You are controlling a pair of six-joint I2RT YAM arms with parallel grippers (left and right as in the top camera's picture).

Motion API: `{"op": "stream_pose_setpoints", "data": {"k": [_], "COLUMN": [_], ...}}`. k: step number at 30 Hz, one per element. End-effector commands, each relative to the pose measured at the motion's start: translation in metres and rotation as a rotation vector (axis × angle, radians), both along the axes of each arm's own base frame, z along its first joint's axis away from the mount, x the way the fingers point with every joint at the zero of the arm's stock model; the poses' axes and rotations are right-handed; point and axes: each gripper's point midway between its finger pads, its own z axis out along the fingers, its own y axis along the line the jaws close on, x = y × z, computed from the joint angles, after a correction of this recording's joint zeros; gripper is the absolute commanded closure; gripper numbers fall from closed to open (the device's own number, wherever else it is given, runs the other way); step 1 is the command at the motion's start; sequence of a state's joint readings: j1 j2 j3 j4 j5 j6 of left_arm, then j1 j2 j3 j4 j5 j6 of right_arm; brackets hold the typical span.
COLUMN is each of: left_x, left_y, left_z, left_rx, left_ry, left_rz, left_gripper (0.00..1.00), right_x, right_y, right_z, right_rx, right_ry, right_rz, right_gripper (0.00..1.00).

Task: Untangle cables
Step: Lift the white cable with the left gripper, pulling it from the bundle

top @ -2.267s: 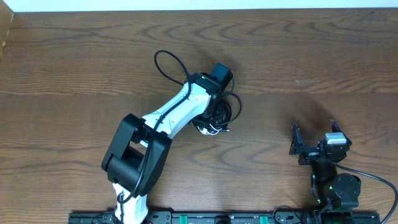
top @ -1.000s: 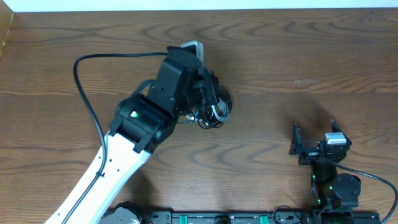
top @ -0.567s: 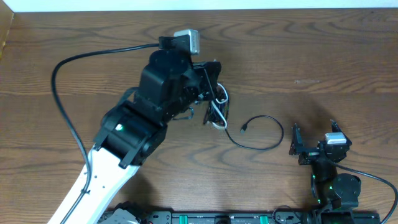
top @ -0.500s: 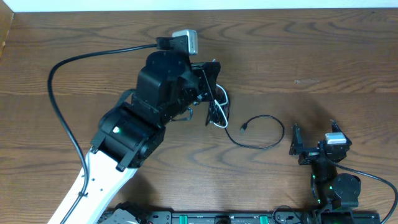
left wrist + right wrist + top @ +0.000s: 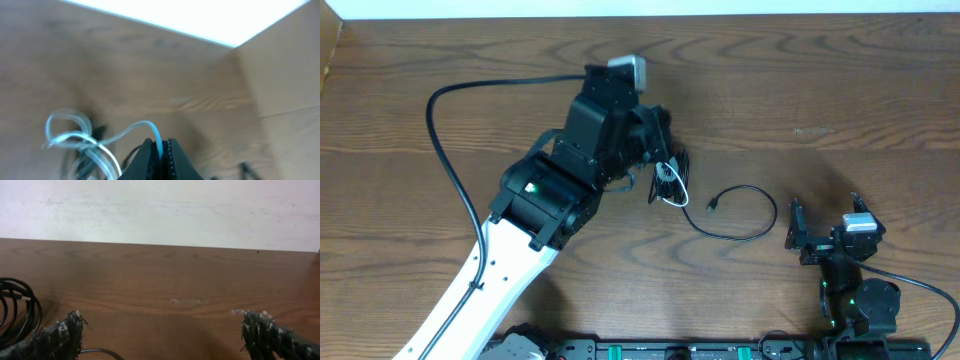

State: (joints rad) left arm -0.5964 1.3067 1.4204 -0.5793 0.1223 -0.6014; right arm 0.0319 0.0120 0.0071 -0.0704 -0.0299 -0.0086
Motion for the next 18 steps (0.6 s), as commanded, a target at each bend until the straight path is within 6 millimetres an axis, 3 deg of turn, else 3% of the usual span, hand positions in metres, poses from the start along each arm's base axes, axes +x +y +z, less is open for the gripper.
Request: {"op": "stream_pose_setpoints", "data": {"k": [1, 4, 7, 10, 18], "left_x": [-0.009, -0.015, -0.017, -0.021, -0.036], "left_y": [-0.009, -0.001, 0.017, 0.030, 0.041], "left_z": [0.051, 0.076, 0.081, 0.065, 0.010], "left_rx": [-0.119, -0.155, -0.115, -0.053, 0.088], "left_ry": [-0.123, -0.199, -0.232, -0.182, 0.015], "left_rz": [-0.070, -0.055, 0.010, 0.055, 0.049], "left_gripper": [0.93, 0.92, 0.92, 0.92, 0.92], "right_x": [0.000, 0.000, 0.000, 0.000, 0.000], "right_y": [-0.001, -0.001, -0.001, -0.001, -0.001], "right_z": [0.000, 0.000, 0.000, 0.000, 0.000], "right_rx": [-0.007, -0.007, -0.007, -0.007, -0.007], "right_ry": [-0.001, -0.001, -0.001, -0.001, -0.001], "right_rz": [-0.006, -0.006, -0.006, -0.005, -0.006], "right_gripper": [0.01, 0.01, 0.01, 0.01, 0.01]}}
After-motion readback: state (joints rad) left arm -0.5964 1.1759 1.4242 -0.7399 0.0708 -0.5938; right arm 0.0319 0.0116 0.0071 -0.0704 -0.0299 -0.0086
